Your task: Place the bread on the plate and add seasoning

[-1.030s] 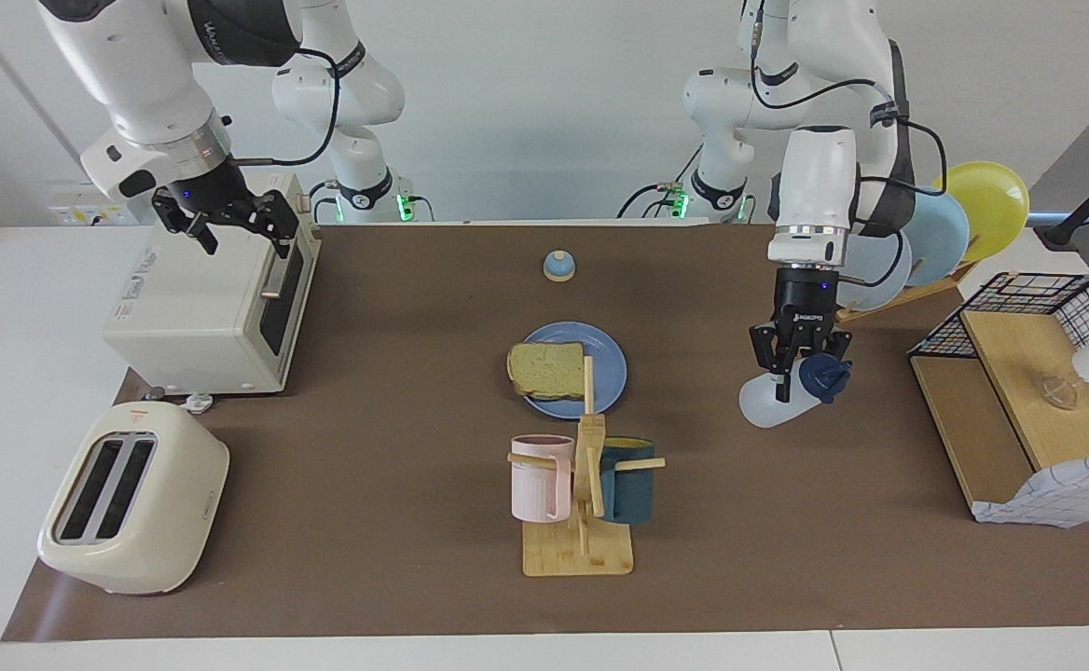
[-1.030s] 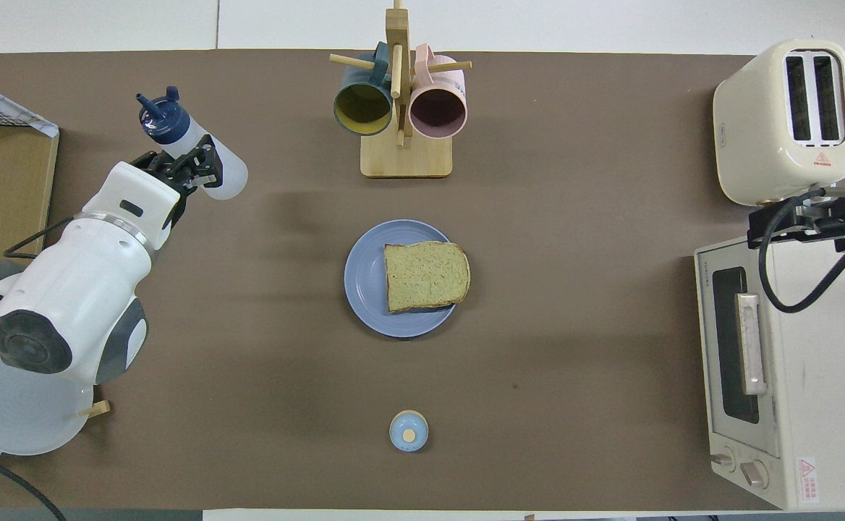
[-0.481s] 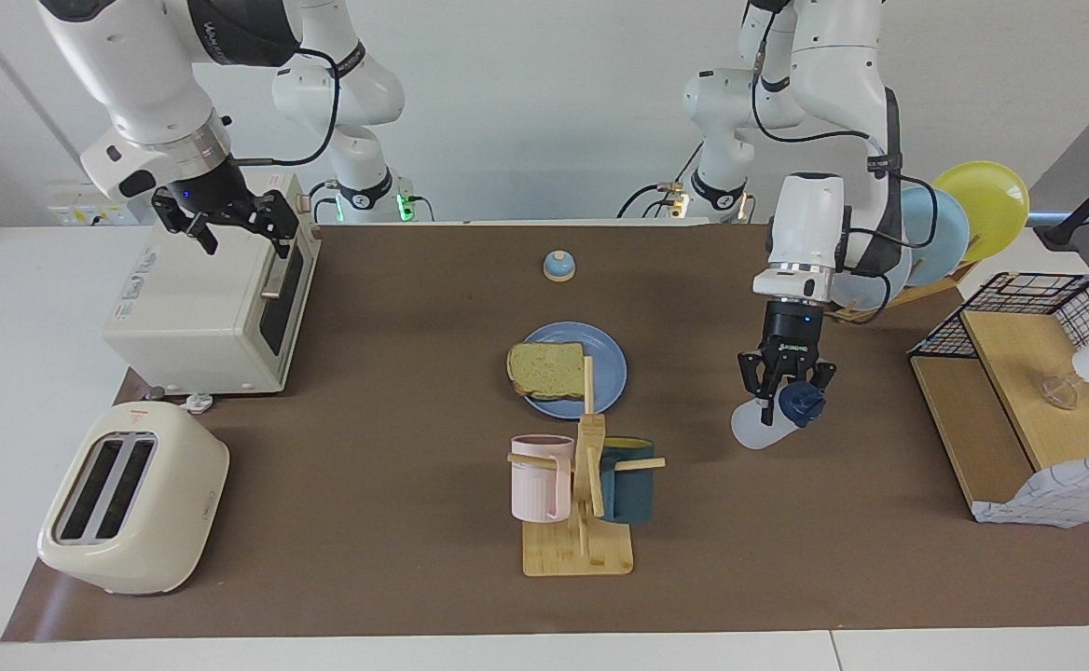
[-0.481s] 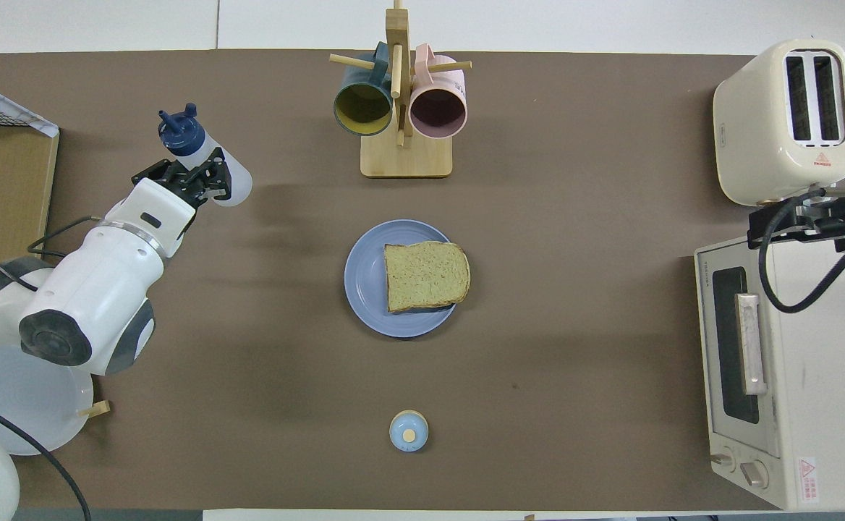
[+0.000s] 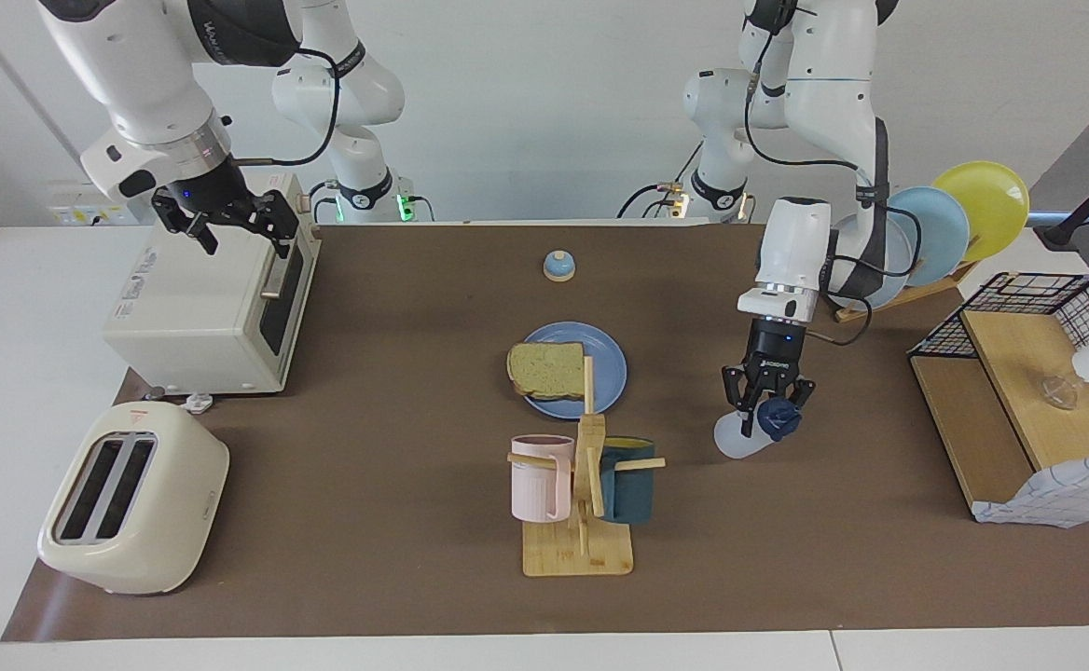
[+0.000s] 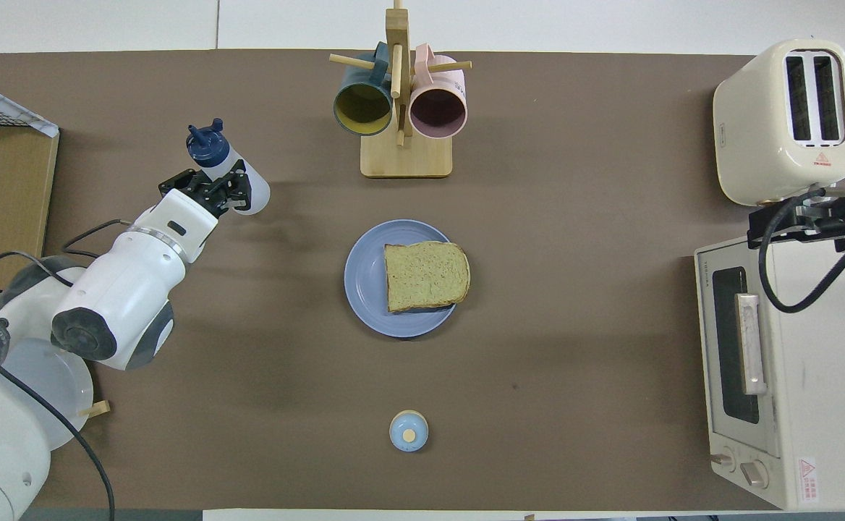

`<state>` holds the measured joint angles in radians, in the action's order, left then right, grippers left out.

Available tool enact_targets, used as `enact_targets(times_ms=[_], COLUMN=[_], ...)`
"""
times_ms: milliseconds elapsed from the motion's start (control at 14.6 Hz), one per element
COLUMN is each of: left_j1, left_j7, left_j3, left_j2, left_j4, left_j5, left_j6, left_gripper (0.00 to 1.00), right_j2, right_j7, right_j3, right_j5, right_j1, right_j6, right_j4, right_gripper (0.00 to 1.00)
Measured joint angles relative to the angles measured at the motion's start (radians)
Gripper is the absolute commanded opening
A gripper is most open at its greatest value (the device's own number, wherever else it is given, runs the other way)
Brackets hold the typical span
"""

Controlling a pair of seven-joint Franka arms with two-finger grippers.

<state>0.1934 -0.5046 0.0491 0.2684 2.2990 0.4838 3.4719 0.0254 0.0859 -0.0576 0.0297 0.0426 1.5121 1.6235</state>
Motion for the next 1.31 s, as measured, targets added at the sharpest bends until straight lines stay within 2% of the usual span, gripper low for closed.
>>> enact_targets(times_ms=[481, 824, 1099, 1305], left_j1=[0.000, 0.000, 0.000, 0.000], left_j7=[0.005, 0.009, 0.009, 0.009], left_j3=[0.016, 0.019, 0.021, 0.022], left_j2=[0.026, 0.032, 0.032, 0.032], left_j4=[-0.012, -0.015, -0.015, -0.013], left_j5=[0.069, 0.088, 0.098, 0.100], left_j6=[0.000, 0.002, 0.005, 0.007], left_gripper=[0.05, 0.29, 0.38, 0.41], right_j2=[0.000, 0.000, 0.000, 0.000], right_j7=[0.000, 0.000, 0.000, 0.000], right_j3=[0.000, 0.000, 0.000, 0.000], right_j5=[0.000, 0.000, 0.000, 0.000], right_j1=[0.000, 0.000, 0.000, 0.000], right_j6=[0.000, 0.000, 0.000, 0.000], right_j4=[0.000, 0.000, 0.000, 0.000], right_gripper=[1.00, 1.00, 1.00, 1.00])
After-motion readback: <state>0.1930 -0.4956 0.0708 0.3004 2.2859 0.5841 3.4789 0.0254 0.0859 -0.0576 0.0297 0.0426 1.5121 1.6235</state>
